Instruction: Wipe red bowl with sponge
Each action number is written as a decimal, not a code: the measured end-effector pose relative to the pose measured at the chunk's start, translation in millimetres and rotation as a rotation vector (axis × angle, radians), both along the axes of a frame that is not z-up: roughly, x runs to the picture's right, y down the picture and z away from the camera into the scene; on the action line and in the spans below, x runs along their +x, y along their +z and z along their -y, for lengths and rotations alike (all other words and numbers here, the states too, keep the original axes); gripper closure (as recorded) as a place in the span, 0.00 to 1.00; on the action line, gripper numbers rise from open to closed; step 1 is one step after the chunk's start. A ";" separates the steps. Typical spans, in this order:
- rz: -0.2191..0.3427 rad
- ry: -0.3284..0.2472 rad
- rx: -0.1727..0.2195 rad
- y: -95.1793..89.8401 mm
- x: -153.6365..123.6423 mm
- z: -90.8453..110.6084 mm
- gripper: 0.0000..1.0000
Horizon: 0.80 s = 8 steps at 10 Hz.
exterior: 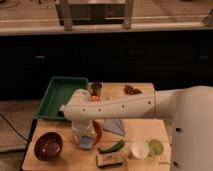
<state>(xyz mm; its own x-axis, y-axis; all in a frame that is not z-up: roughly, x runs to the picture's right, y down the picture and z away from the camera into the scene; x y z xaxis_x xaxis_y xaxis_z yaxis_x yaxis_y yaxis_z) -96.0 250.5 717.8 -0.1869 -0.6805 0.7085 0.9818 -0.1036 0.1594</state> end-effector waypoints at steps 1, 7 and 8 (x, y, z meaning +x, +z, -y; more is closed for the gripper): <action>-0.023 0.009 -0.001 3.4 10.9 2.2 1.00; -0.104 -0.012 0.012 41.9 24.1 42.4 1.00; -0.103 -0.023 0.012 47.4 17.9 45.6 1.00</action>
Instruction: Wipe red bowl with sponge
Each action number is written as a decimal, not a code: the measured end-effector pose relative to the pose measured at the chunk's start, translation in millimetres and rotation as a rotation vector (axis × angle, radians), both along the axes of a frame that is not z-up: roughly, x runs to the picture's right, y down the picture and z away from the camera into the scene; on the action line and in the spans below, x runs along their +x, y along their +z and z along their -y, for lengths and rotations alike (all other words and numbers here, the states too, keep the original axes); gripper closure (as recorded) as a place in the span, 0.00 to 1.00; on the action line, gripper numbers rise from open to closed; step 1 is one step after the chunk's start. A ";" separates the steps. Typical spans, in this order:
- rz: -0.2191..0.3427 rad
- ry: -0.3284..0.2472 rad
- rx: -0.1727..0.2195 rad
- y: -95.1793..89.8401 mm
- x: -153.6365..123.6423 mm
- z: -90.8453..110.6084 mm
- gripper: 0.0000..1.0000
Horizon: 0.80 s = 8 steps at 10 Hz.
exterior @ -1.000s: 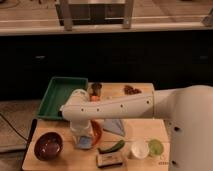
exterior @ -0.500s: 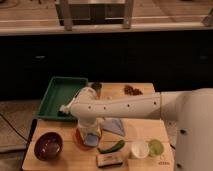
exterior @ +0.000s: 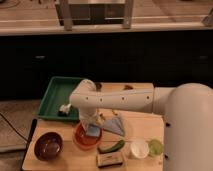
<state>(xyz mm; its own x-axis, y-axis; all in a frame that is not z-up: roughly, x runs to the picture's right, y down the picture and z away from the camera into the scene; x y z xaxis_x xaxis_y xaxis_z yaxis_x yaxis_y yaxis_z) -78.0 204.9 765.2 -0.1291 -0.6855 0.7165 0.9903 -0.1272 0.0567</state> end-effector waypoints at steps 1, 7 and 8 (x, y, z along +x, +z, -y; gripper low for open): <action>0.013 -0.015 -0.001 4.1 -13.0 2.1 1.00; 0.145 -0.080 -0.033 -18.6 -53.5 -28.4 1.00; 0.155 -0.069 -0.039 -28.3 -48.0 -37.9 1.00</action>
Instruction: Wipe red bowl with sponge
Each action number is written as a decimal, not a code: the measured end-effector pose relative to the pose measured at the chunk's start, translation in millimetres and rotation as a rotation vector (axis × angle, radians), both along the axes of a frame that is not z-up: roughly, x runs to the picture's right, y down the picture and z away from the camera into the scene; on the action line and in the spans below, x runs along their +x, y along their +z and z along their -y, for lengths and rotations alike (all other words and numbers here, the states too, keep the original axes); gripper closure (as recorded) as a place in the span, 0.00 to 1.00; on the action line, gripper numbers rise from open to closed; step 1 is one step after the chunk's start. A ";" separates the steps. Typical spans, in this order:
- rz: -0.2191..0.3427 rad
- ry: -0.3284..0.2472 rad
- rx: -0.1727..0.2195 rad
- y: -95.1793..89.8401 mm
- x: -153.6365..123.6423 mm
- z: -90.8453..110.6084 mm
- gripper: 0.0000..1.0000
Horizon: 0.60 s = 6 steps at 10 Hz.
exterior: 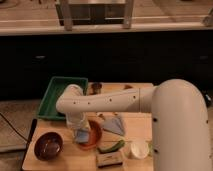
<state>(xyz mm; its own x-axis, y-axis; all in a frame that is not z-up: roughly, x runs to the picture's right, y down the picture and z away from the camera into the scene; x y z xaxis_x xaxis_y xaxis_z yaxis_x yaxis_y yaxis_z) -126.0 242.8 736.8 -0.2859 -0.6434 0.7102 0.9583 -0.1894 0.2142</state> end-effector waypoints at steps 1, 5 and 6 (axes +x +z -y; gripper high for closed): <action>0.001 0.010 -0.003 -4.3 7.1 -3.6 1.00; -0.063 0.067 0.000 -9.2 62.4 -5.9 1.00; -0.084 0.086 0.007 -5.0 72.7 -0.5 1.00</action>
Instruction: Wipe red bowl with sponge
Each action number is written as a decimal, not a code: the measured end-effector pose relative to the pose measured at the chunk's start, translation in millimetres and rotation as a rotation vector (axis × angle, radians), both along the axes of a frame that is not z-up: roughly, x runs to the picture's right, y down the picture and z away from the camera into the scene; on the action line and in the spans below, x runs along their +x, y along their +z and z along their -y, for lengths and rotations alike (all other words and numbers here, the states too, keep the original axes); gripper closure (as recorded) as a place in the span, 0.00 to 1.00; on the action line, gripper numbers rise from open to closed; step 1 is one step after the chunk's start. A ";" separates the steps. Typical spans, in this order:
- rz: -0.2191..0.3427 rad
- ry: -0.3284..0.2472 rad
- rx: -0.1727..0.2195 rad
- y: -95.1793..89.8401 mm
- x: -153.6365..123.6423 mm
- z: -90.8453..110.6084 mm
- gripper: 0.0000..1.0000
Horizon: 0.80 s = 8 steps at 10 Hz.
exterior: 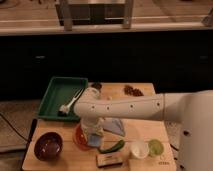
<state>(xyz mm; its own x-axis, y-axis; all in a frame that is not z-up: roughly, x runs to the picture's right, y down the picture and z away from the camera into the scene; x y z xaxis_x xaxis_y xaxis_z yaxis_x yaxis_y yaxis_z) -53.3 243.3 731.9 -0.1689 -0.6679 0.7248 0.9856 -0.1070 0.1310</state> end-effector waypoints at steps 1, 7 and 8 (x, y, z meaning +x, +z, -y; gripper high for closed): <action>-0.013 0.016 0.011 7.2 3.5 9.9 1.00; 0.036 -0.041 0.004 36.8 -49.4 33.7 1.00; 0.058 -0.060 0.000 36.6 -63.0 31.9 1.00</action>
<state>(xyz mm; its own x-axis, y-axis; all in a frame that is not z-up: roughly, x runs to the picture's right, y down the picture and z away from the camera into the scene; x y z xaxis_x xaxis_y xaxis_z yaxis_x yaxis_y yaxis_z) -116.2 211.4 768.5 -0.2505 -0.6550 0.7129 0.9681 -0.1659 0.1877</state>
